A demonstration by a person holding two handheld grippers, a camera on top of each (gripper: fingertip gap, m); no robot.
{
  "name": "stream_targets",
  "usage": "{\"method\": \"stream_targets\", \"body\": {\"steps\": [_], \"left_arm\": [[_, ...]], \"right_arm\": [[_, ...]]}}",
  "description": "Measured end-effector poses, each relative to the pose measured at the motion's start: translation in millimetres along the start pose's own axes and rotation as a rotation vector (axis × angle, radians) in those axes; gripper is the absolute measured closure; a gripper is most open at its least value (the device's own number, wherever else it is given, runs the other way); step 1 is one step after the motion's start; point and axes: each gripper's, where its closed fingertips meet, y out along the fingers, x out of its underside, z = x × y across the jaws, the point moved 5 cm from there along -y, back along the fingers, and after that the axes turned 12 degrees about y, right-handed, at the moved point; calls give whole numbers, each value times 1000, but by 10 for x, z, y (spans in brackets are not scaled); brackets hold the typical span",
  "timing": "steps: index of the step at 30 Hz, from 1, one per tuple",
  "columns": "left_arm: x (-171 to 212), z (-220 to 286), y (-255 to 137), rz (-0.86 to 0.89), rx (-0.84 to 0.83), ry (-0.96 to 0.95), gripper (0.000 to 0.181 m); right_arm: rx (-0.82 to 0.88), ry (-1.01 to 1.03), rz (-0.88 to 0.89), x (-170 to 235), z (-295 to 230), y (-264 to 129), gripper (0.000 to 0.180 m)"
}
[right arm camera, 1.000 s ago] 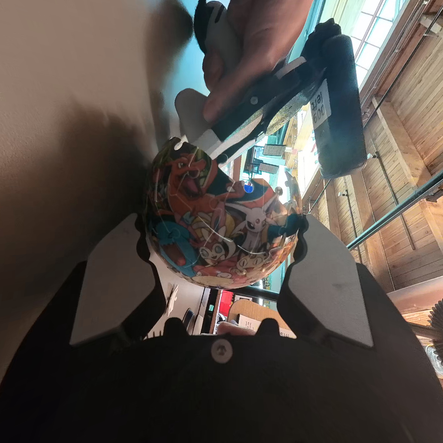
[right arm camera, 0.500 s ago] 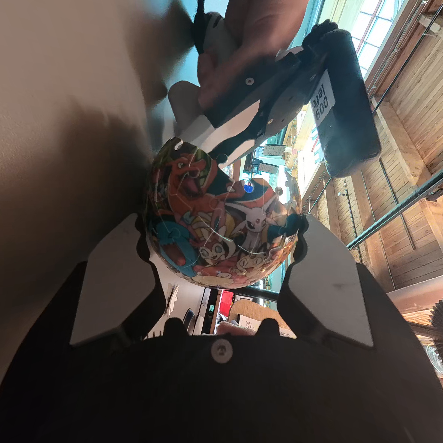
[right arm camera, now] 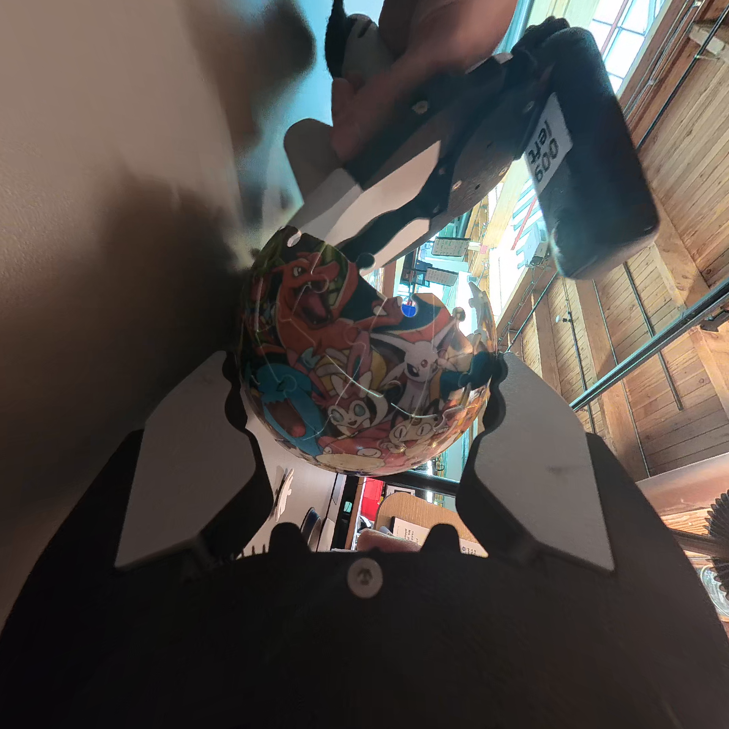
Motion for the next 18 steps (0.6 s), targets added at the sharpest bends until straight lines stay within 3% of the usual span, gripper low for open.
{"method": "stream_targets", "body": {"steps": [5,9,18], "left_arm": [[-89,-124,-45,103,-74,-66,150],[-1,-211,42,21,-110,-156,150],[-21,-157,116,-32,-102,-121,151]], "right_arm": [[0,-2,0,-2,0,-3,61],[-7,-13,0,-10,1,-3,61],[-60,-54,-3,-18,22,19,59]]}}
